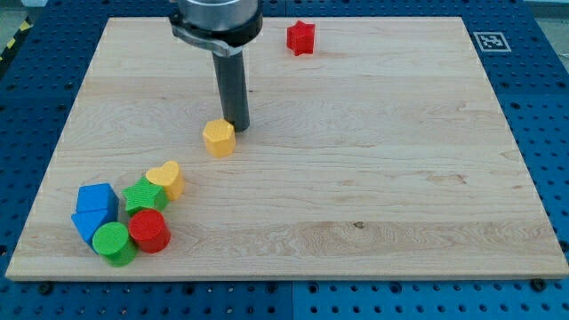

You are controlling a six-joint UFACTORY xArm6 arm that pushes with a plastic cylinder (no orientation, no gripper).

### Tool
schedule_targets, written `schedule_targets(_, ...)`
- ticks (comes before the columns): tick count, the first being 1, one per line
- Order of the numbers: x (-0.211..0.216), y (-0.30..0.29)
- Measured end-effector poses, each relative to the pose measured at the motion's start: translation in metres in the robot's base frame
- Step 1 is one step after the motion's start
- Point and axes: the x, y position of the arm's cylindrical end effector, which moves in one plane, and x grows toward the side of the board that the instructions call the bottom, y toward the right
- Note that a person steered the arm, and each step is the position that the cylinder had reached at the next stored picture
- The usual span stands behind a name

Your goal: Push the yellow hexagon closer to the yellow heart

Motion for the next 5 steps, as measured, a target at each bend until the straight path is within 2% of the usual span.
schedule_targets(2, 0.048, -0.016)
schedule_targets(5, 0.059, -0.038)
